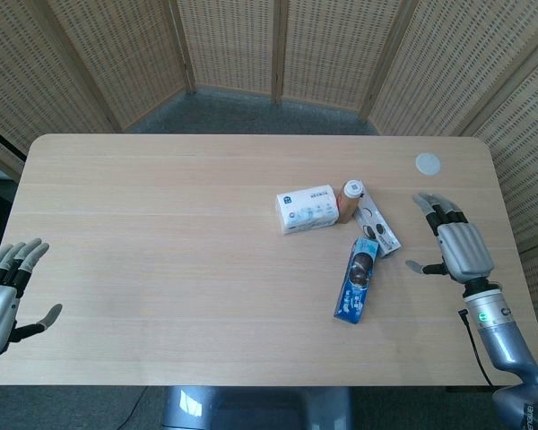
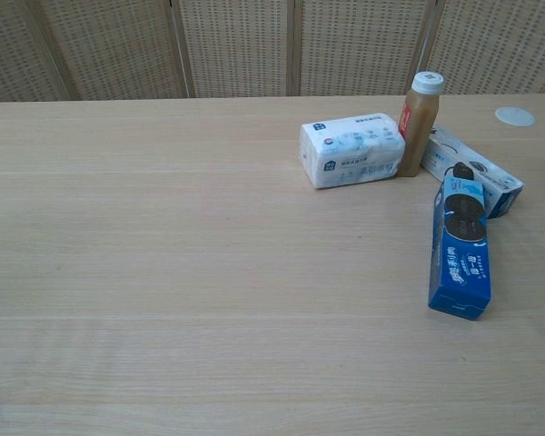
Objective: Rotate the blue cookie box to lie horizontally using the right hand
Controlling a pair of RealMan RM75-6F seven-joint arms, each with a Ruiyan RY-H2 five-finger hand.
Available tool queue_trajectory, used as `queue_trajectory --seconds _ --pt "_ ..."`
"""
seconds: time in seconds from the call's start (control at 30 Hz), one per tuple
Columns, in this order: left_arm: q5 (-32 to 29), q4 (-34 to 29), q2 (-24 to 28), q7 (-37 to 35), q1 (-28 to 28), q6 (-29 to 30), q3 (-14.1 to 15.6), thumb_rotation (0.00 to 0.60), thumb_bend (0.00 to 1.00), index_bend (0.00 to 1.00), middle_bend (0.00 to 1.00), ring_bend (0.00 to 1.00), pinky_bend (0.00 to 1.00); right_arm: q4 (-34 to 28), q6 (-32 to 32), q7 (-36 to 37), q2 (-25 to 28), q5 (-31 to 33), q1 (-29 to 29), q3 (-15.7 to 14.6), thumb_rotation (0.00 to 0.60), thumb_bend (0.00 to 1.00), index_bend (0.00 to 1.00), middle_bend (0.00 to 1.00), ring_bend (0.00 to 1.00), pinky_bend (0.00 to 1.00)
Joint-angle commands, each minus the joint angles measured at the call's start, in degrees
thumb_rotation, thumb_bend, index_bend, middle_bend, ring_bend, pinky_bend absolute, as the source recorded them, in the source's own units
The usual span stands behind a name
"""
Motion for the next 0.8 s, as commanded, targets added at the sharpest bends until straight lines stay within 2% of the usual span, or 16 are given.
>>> queue_trajectory --seconds 0.03,0.5,0.63,0.8 --pt "-0.1 0.1 -0.1 -0.1 0.1 0.1 0.1 0.6 0.32 0.08 0.02 0.0 0.0 0.0 -0.3 -0.1 0.0 0.2 0.2 0.0 0.591 0.0 0.0 0.0 0.0 0.0" --pt "0.9 -0.2 0.3 -0.2 0.7 1.4 0.2 0.6 0.32 0.08 0.02 0.0 0.0 -0.6 -1.4 -0.8 -0.6 1.4 0.7 0.2 0.589 0.0 0.0 0.0 0.0 0.0" --pt "0.6 0.1 0.0 -0.2 0.4 0.9 0.3 0.6 0.32 0.08 0.02 0.0 0.0 0.6 -3.2 -2.1 -2.6 3.4 2.0 0.9 0.593 0.0 0.0 0.0 0.0 0.0" --pt "0.2 0.4 0.0 -0.5 0.5 0.9 0.1 0.6 0.32 0.09 0.02 0.0 0.0 4.3 -7.0 -4.4 -6.6 7.3 4.8 1.9 0.567 0.0 0.0 0.0 0.0 0.0"
